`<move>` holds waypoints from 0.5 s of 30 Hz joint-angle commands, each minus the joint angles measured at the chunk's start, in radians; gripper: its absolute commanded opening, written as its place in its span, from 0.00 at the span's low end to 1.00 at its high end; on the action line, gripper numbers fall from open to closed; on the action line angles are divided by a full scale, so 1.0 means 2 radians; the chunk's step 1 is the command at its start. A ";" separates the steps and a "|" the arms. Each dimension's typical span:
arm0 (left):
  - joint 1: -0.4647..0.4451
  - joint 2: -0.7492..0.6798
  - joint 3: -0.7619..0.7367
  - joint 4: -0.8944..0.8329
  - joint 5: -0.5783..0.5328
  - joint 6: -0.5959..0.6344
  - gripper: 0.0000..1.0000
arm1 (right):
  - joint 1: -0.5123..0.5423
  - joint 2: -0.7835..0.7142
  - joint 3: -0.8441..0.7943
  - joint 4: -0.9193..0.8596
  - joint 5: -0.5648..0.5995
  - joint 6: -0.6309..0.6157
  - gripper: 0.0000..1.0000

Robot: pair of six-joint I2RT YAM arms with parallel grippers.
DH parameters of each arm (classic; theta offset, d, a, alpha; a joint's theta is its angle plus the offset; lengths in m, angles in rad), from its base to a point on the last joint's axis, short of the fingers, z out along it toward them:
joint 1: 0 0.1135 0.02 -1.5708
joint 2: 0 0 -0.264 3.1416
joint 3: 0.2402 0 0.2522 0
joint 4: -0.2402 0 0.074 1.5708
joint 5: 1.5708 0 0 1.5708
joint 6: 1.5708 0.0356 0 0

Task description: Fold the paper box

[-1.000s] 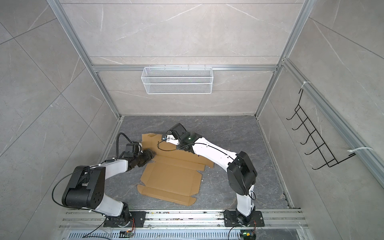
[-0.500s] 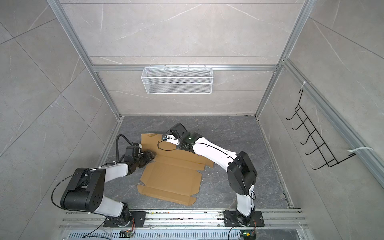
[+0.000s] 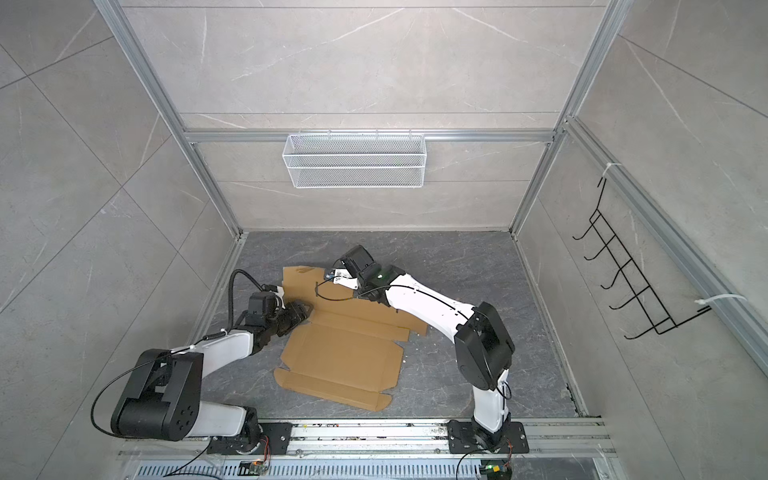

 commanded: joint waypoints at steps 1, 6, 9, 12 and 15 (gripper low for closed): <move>-0.020 -0.016 0.021 -0.004 0.022 -0.008 0.68 | -0.001 0.009 0.005 -0.005 -0.007 0.005 0.00; -0.054 -0.019 0.024 -0.018 0.011 -0.006 0.68 | -0.001 0.008 0.005 -0.006 -0.007 0.005 0.00; -0.066 0.000 0.024 -0.009 0.006 -0.007 0.68 | -0.001 0.010 0.006 -0.007 -0.008 0.006 0.00; -0.070 0.017 0.023 0.006 0.006 -0.014 0.68 | 0.000 0.009 0.006 -0.009 -0.007 0.006 0.00; -0.071 0.020 0.029 0.004 0.007 -0.010 0.68 | 0.000 0.007 0.004 -0.008 -0.007 0.006 0.00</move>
